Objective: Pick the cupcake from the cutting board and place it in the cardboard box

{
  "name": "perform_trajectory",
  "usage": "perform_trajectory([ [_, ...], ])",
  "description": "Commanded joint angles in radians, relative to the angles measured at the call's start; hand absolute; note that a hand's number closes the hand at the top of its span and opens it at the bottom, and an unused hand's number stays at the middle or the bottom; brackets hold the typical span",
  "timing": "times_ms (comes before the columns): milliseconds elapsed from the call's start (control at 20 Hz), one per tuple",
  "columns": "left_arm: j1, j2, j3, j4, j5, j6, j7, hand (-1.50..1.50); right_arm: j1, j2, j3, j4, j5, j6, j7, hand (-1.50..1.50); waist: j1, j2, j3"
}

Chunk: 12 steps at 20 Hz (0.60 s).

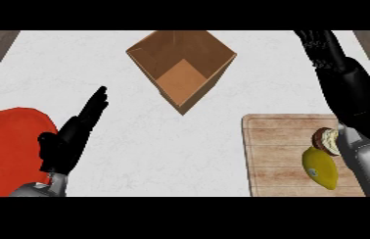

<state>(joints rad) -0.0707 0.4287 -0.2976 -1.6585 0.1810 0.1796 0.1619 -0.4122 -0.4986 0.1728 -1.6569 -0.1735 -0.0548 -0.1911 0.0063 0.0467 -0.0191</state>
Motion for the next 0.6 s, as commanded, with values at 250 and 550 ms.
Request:
perform_trajectory([
  [250, 0.085, 0.077, 0.12, 0.051, -0.126, 0.128, -0.065, 0.0, 0.037, -0.041, -0.25, 0.138, -0.382, 0.244, -0.014, -1.5, 0.012, -0.047, 0.022],
  [550, 0.054, 0.028, 0.111, 0.116, -0.103, 0.105, -0.064, 0.0, 0.174, -0.015, -0.319, 0.367, -0.185, 0.03, -0.093, -1.5, -0.007, -0.042, 0.021],
])
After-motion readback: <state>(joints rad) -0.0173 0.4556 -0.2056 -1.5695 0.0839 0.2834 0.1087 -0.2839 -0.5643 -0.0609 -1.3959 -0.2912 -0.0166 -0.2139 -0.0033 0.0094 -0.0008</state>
